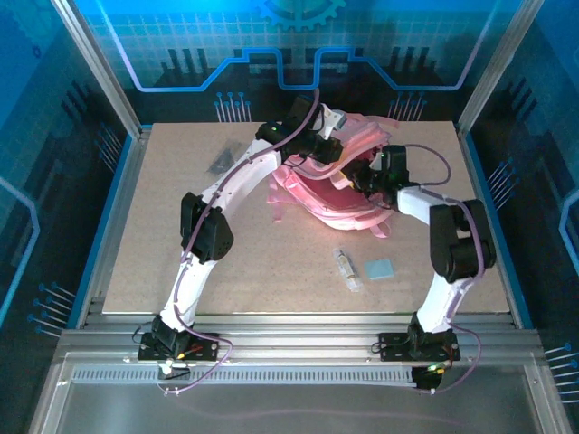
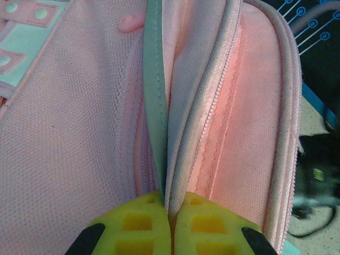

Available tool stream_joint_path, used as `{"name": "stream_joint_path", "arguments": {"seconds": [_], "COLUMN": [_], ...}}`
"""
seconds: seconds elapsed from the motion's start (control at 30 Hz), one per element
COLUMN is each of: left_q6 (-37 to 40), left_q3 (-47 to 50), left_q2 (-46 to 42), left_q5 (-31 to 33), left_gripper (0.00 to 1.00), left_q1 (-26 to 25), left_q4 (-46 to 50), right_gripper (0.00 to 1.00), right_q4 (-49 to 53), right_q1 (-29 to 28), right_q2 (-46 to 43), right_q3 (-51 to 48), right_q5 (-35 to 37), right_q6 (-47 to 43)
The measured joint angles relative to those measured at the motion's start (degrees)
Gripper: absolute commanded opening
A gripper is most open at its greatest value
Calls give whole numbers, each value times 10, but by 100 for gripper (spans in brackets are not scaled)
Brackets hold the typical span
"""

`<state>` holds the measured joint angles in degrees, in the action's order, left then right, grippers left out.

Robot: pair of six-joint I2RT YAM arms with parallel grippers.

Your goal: Pack books, pencil case, and school supplies into a backpack

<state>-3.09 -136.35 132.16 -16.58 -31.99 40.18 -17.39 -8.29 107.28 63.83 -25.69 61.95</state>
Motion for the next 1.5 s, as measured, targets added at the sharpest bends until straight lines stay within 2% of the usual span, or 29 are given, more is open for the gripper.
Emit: {"name": "stream_joint_path", "arguments": {"seconds": [0.1,0.23,0.37,0.5,0.57,0.67,1.0,1.03,1.1,1.13,1.2,1.33,1.5], "left_q6": [0,1,0,0,0,-1,-15,-15,-15,-15,-15,-15,0], "left_q3": [0,0,0,1,1,2,14,18,35,46,73,139,180], "left_q2": [0,0,0,0,0,0,0,0,0,-2,-8,-38,-79], "left_q5": [-3,-2,-2,-3,-3,-2,-3,-4,-5,-4,-2,9,49], "left_gripper": [0,0,0,0,0,0,1,11,50,63,97,99,99], "left_q1": [0,1,3,1,-1,-2,-2,-2,-2,-3,-3,7,54], "left_q4": [0,-1,-1,-2,-3,-4,-19,-22,-32,-40,-52,-79,-90], "right_gripper": [23,37,69,84,92,94,95,95,98,100,100,100,100], "right_q4": [-33,-55,-43,-20,23,116,381,398,433,452,484,525,546], "right_q1": [-2,-3,1,12,15,31,90,92,95,96,96,97,98], "right_q2": [51,93,98,82,52,0,-177,-194,-234,-255,-289,-324,-342], "right_q3": [39,74,78,64,52,41,40,40,40,40,40,41,34], "right_q5": [-3,-7,1,4,17,39,124,133,154,167,185,196,191], "right_q6": [15,31,43,32,14,-26,-188,-202,-231,-248,-274,-305,-316]}}
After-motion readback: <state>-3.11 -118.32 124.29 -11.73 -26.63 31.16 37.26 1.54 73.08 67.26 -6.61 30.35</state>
